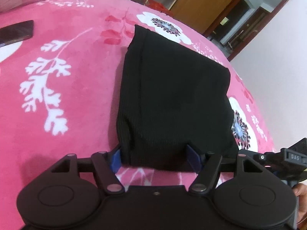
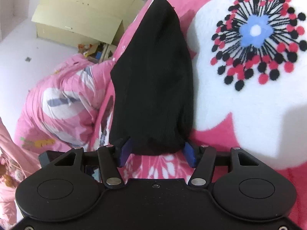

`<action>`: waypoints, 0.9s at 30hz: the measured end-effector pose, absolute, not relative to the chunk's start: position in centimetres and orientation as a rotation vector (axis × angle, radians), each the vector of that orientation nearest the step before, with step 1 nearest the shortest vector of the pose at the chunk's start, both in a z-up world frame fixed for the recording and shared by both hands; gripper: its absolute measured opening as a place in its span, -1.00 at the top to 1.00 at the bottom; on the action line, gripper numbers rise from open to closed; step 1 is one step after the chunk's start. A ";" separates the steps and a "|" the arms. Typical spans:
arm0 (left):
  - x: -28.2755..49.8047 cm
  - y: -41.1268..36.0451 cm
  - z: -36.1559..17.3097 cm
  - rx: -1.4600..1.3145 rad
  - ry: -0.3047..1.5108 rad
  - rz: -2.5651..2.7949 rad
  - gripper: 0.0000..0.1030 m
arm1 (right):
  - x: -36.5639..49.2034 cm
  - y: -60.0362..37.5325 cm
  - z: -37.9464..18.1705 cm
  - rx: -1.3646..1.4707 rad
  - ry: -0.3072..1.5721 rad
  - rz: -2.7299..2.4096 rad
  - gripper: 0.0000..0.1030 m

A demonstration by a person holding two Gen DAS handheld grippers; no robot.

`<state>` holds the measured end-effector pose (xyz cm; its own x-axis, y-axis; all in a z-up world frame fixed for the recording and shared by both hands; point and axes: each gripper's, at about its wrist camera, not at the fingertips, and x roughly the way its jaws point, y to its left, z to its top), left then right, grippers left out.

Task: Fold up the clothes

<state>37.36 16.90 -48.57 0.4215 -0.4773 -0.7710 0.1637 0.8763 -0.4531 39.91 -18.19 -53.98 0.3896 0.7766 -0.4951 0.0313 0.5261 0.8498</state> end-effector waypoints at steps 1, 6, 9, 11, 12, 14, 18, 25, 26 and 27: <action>37.6 17.0 -48.6 -0.346 1.067 -0.409 -0.26 | 40.2 -17.9 -54.2 0.918 1.078 0.570 -0.10; 38.7 17.5 -49.1 -0.419 1.072 -0.367 -0.06 | 41.7 -17.0 -55.0 0.951 1.079 0.576 -0.10; 38.7 17.3 -49.1 -0.402 1.067 -0.361 0.15 | 42.0 -17.0 -55.0 0.967 1.074 0.570 -0.05; 38.5 17.2 -49.0 -0.385 1.057 -0.357 0.29 | 42.1 -17.3 -55.4 0.985 1.077 0.539 0.38; 38.3 17.2 -48.9 -0.387 1.053 -0.357 0.37 | 42.1 -17.4 -55.6 0.990 1.081 0.522 0.55; 38.1 17.2 -48.7 -0.393 1.045 -0.357 0.49 | 41.9 -17.7 -56.1 1.000 1.089 0.500 0.69; 37.6 16.8 -48.1 -0.368 1.033 -0.362 0.56 | 41.2 -17.5 -55.2 0.985 1.073 0.507 0.73; 34.6 17.0 -46.9 -0.374 1.091 -0.393 0.57 | 38.2 -18.2 -53.8 0.989 1.128 0.509 0.74; 33.8 17.1 -46.7 -0.374 1.101 -0.401 0.57 | 37.5 -18.3 -53.5 0.987 1.138 0.509 0.74; 32.9 17.2 -46.5 -0.376 1.112 -0.409 0.57 | 36.6 -18.4 -53.3 0.991 1.151 0.509 0.74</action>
